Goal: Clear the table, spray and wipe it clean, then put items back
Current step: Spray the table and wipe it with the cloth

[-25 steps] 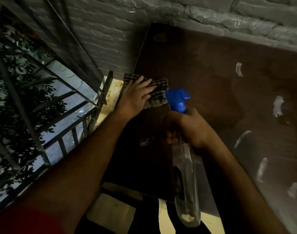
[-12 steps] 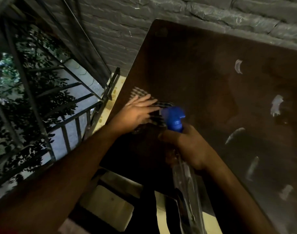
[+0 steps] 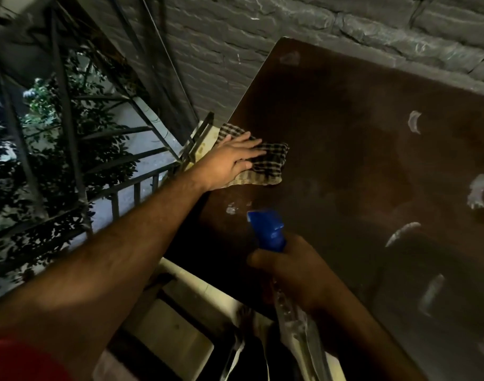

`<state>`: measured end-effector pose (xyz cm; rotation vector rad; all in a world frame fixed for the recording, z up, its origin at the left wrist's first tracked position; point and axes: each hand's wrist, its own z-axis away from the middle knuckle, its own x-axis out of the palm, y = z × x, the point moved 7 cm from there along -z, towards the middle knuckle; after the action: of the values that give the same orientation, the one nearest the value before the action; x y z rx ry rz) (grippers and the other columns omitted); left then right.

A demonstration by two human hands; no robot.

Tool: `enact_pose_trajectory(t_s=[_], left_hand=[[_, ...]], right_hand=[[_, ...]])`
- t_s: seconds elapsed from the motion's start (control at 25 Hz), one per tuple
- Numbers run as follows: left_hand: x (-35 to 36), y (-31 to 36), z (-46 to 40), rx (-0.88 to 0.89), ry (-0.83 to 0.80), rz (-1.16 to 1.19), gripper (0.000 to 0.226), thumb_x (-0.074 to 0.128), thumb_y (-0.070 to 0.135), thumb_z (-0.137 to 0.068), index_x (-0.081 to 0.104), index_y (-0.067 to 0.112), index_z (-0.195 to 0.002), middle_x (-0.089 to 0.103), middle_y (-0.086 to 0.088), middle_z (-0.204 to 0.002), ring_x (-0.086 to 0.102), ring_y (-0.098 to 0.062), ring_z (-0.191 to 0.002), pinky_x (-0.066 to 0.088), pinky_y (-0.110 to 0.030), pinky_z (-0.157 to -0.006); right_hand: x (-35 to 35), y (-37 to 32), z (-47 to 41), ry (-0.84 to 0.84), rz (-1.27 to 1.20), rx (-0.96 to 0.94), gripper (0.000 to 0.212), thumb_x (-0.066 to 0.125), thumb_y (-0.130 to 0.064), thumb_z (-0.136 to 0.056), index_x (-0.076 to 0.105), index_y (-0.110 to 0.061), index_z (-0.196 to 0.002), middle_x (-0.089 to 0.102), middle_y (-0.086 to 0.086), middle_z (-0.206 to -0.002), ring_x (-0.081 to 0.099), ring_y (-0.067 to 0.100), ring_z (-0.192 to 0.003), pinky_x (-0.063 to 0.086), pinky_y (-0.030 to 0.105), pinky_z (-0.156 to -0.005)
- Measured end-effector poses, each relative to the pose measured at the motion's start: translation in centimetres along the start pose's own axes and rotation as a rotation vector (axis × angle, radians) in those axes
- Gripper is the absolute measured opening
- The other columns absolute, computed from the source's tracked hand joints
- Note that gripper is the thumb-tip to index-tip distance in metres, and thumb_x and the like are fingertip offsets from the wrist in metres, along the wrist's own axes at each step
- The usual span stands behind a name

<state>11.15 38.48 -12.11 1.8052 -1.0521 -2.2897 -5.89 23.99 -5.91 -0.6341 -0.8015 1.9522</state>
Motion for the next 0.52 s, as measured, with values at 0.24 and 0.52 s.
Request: enact_pose_trajectory(t_s=[0.24, 0.52], left_hand=[[0.3, 0.0, 0.2, -0.031, 0.022, 0.029, 0.043, 0.052, 0.017, -0.095, 0.049, 0.029, -0.136, 0.034, 0.008, -0.152, 0.015, -0.010, -0.145, 0.010, -0.048, -0.119], [2.9, 2.0, 10.4, 0.214, 0.016, -0.029, 0.042, 0.042, 0.025, -0.090, 0.051, 0.029, -0.131, 0.036, 0.008, -0.146, 0.024, -0.016, -0.141, 0.016, -0.056, -0.114]], right_hand=[[0.0, -1.6, 0.7, 0.019, -0.182, -0.004, 0.012, 0.070, -0.013, -0.079, 0.063, -0.010, -0.088, 0.061, 0.001, -0.056, 0.058, 0.017, -0.050, 0.049, 0.031, -0.050], [-0.9, -3.0, 1.7, 0.028, -0.319, -0.074, 0.008, 0.064, -0.006, -0.083, 0.064, -0.005, -0.090, 0.061, 0.008, -0.063, 0.056, 0.023, -0.056, 0.047, 0.033, -0.051]])
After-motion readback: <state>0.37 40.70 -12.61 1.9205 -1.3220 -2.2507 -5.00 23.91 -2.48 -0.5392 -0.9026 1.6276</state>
